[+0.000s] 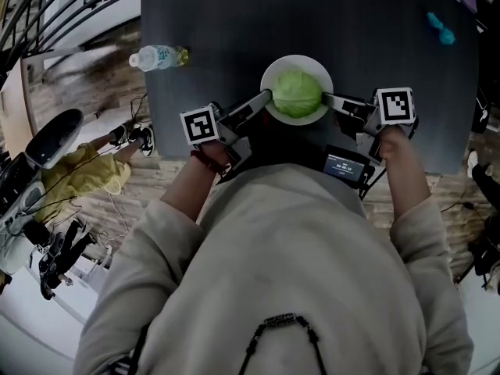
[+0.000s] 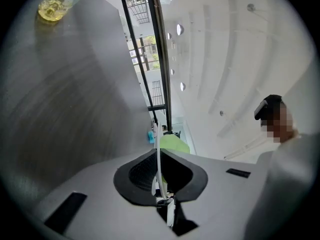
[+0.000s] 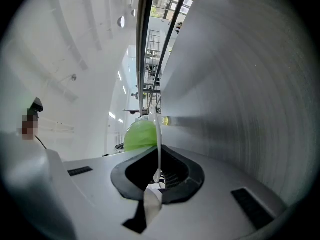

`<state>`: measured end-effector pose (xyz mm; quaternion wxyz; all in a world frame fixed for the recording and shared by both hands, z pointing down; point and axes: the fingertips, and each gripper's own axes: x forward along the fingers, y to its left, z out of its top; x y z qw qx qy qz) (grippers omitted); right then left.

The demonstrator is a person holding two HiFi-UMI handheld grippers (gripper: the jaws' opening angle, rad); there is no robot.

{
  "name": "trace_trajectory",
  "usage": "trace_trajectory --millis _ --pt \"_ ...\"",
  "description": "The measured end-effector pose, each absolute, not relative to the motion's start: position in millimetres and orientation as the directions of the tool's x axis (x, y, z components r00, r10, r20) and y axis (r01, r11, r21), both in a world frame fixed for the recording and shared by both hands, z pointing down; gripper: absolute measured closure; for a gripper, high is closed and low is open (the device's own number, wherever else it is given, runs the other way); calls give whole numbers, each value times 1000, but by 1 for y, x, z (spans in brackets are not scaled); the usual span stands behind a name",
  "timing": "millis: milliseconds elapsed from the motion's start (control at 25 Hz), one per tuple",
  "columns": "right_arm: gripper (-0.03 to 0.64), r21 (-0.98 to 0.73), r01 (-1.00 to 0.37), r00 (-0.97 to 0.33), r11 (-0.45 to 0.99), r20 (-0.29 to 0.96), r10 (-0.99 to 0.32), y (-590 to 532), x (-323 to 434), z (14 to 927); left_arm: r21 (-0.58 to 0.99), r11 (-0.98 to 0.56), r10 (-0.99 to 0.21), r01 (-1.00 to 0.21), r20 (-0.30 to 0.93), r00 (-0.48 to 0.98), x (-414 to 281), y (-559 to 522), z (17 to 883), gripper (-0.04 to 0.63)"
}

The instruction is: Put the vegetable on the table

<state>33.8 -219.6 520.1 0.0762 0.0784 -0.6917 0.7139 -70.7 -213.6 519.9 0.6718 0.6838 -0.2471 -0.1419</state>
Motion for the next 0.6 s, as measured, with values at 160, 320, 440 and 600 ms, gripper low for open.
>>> trace_trajectory --millis 160,320,440,600 --pt "591 -973 -226 -974 -46 226 15 -222 32 535 988 24 -525 -150 140 840 -72 -216 534 574" --pt "591 -966 -253 -967 -51 252 28 -219 34 548 990 47 -523 -136 140 841 -69 -213 550 574" --pt "591 -954 -287 -958 -82 285 40 -216 35 564 987 69 -524 -142 157 837 -71 -211 563 574" --pt "591 -963 -260 -965 -70 258 45 -220 31 575 985 85 -520 -149 172 837 -71 -213 577 574"
